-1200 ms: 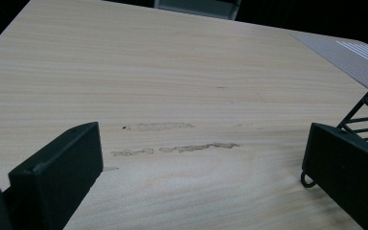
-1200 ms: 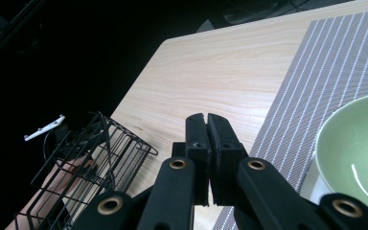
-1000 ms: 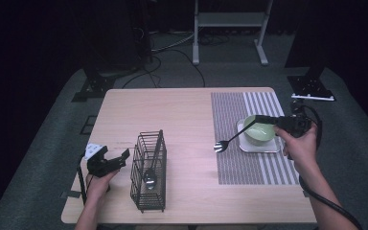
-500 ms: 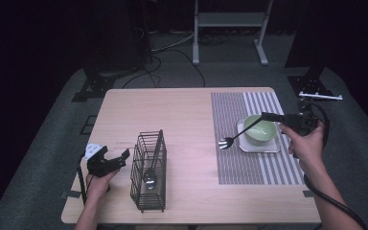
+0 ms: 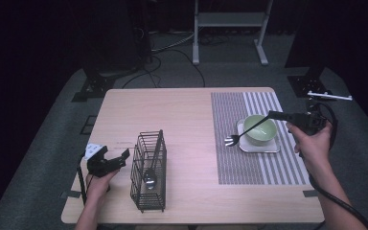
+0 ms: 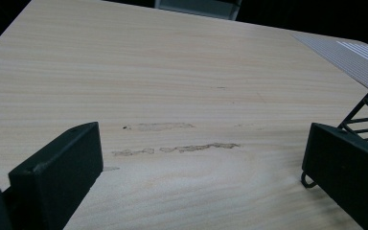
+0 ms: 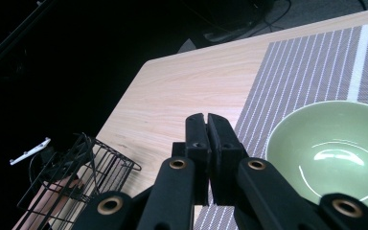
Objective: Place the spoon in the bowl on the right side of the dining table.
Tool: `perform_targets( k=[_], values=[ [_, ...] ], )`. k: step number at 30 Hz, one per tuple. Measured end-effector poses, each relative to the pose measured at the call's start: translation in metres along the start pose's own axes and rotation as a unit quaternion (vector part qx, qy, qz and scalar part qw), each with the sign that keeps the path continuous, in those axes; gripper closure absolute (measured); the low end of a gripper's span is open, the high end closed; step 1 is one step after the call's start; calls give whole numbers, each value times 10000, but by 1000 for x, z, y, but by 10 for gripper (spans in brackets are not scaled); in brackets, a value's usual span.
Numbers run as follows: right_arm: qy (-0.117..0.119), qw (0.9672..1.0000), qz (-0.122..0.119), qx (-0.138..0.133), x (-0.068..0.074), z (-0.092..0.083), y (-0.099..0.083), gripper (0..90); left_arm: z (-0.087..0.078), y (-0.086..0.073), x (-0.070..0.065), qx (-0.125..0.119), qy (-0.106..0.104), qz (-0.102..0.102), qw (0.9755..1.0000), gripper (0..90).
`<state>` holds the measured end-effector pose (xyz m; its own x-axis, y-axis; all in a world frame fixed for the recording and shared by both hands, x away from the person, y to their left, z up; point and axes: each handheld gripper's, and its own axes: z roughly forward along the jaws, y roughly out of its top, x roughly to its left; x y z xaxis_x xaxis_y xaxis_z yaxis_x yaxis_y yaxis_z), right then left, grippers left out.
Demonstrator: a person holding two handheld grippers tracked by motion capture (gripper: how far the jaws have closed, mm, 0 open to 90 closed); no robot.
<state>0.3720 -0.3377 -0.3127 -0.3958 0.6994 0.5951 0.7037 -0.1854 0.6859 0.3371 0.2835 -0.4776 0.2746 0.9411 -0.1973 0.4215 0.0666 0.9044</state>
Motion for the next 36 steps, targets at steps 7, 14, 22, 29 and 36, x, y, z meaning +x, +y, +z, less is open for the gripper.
perform_targets(
  k=[7, 14, 22, 29, 36],
  values=[
    [-32, 9999, 79, -74, -5, -4, 0, 876, 0, 0, 0, 0, 1, 2, 10000, 0],
    [-106, 9998, 124, -128, -10, -10, 2, 876, 0, 0, 0, 3, 3, 0, 10000, 0],
    [-208, 9994, 189, -205, -16, -17, 2, 875, 0, 0, 0, 2, 4, -1, 10000, 0],
    [-308, 9990, 214, -253, -21, -23, 5, 876, 0, 0, 0, 5, 7, -2, 10000, 0],
    [-382, 9985, 241, -315, -23, -28, 7, 875, 0, 0, 0, -2, 7, -4, 10000, 0]
  ],
)
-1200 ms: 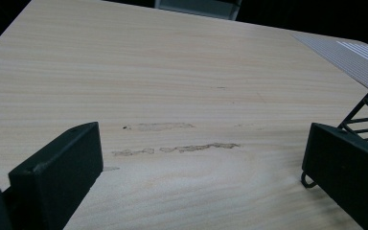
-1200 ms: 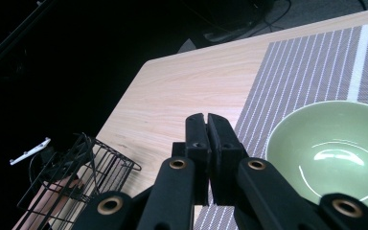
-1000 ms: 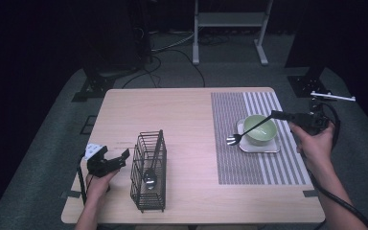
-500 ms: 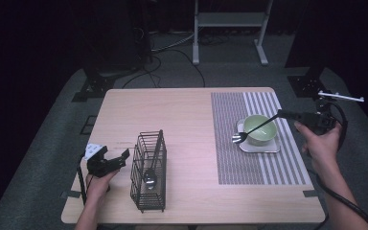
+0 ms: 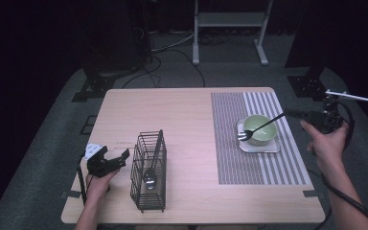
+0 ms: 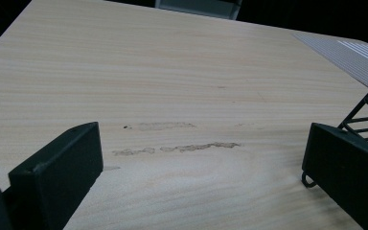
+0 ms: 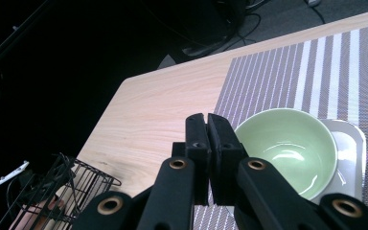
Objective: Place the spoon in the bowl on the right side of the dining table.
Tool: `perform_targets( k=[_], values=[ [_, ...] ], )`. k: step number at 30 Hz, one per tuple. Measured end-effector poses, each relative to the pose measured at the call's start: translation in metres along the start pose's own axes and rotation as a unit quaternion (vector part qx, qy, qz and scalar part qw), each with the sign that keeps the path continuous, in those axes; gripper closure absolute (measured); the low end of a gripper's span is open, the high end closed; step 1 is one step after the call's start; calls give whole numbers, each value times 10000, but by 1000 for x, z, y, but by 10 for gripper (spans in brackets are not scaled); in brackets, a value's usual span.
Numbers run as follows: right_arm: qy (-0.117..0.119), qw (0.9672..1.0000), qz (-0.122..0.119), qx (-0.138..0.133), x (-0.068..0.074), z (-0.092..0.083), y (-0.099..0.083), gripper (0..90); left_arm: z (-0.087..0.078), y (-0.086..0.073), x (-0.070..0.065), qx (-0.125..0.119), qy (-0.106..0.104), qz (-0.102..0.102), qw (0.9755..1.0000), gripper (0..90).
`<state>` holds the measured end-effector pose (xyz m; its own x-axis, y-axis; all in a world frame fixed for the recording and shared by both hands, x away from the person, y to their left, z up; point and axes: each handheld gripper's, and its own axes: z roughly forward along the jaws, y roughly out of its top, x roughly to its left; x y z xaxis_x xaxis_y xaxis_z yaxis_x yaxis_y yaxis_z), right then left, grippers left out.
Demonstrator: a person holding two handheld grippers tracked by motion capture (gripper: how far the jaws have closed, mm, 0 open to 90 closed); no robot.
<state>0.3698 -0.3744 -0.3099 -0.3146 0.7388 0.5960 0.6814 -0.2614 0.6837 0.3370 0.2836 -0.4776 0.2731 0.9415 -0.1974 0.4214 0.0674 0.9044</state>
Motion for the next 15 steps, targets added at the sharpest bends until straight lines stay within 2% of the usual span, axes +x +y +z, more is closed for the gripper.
perform_targets(
  k=[15],
  values=[
    [-229, 9996, 108, -118, -12, -8, 2, 876, 0, 0, 0, -3, 4, -6, 10000, 0]
  ],
)
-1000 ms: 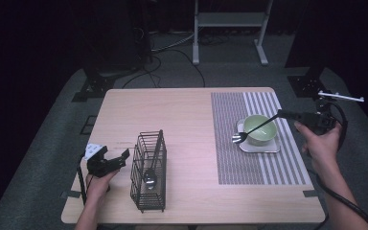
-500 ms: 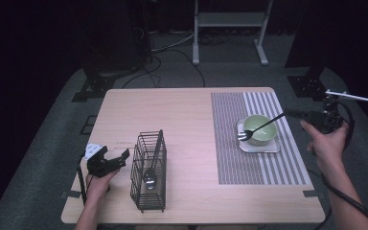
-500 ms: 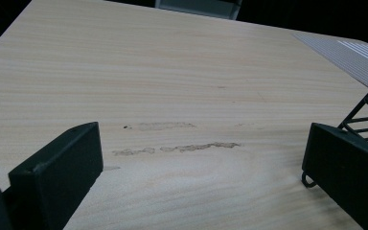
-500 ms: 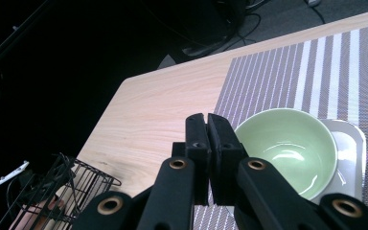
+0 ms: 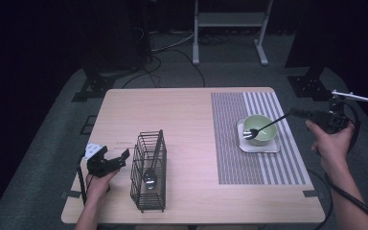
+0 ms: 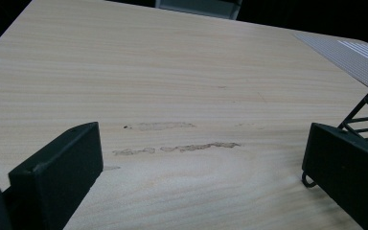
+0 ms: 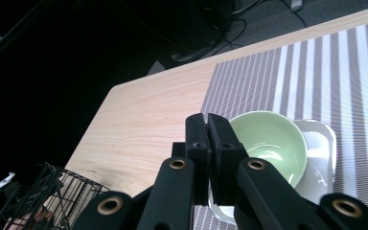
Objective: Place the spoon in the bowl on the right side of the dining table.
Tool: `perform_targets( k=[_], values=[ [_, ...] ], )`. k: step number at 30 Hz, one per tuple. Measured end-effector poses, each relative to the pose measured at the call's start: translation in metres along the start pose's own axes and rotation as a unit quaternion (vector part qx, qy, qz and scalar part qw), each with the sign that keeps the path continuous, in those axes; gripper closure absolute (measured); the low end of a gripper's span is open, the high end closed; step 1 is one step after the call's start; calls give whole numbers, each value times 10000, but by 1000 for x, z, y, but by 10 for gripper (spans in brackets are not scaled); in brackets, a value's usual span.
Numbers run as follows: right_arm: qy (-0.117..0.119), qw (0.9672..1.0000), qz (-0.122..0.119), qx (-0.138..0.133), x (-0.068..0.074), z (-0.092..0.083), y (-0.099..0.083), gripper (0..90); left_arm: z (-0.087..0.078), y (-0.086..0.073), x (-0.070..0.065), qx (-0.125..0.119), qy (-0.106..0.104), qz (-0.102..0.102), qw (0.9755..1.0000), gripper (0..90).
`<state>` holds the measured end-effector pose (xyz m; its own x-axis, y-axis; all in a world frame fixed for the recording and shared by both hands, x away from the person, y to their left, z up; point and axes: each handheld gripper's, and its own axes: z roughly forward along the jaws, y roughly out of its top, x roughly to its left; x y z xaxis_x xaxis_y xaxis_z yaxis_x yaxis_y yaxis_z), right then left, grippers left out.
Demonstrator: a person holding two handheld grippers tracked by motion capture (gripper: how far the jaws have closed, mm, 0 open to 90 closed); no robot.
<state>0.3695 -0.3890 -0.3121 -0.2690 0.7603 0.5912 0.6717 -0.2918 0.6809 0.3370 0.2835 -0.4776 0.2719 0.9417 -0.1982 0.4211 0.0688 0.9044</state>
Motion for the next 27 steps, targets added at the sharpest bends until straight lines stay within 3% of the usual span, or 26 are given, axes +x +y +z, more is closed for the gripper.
perform_targets(
  k=[27],
  values=[
    [-376, 9989, 232, -183, -22, -5, 1, 874, 0, 0, 0, 10, 3, 10, 10000, 0]
  ],
)
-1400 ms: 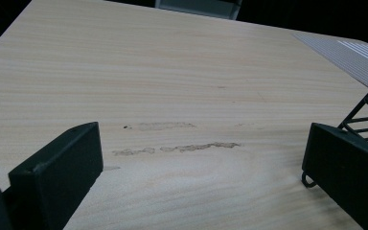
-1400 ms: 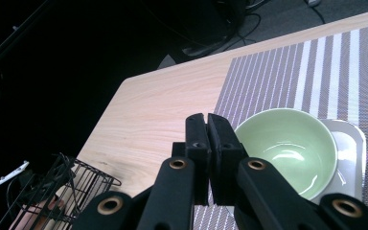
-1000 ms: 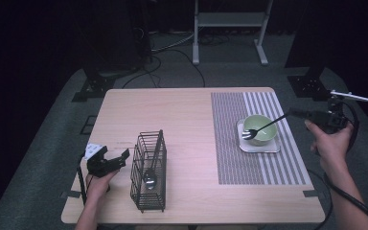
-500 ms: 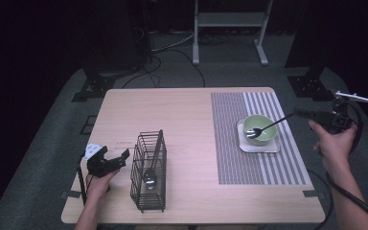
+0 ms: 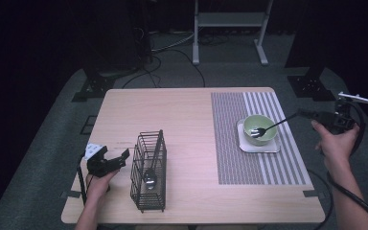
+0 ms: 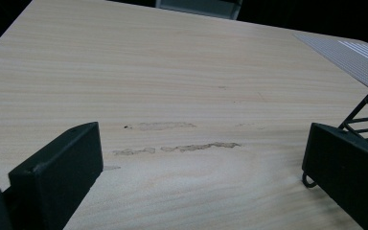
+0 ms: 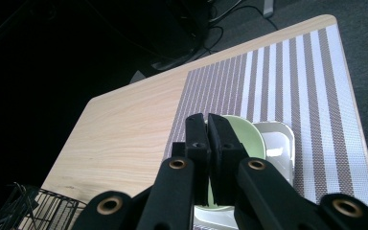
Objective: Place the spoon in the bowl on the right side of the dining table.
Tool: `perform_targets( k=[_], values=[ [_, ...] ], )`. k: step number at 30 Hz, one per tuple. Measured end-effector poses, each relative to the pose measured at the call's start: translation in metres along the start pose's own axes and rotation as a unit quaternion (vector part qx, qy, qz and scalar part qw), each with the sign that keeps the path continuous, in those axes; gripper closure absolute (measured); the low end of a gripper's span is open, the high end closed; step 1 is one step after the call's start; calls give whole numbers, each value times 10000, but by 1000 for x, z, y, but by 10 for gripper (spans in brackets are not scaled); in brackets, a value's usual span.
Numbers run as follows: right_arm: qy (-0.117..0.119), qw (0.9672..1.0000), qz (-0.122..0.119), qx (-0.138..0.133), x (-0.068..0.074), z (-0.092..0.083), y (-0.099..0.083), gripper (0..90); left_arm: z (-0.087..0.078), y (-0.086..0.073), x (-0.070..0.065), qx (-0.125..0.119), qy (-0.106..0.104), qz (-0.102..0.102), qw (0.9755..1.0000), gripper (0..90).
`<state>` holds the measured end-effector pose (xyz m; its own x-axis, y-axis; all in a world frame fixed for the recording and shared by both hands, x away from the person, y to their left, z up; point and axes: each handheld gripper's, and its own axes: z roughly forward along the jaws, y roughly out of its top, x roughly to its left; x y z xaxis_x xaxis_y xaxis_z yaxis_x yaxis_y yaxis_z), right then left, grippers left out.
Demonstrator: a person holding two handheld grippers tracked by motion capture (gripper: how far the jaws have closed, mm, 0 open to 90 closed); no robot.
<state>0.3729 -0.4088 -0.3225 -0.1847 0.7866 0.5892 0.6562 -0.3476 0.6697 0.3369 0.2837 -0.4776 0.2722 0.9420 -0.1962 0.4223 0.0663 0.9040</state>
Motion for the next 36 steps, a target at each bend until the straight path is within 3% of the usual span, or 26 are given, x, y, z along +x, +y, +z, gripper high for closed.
perform_targets(
  k=[36],
  values=[
    [-270, 9996, 75, -2, -19, 8, -10, 870, 0, 0, 0, 2, 3, 0, 10000, 0]
  ],
)
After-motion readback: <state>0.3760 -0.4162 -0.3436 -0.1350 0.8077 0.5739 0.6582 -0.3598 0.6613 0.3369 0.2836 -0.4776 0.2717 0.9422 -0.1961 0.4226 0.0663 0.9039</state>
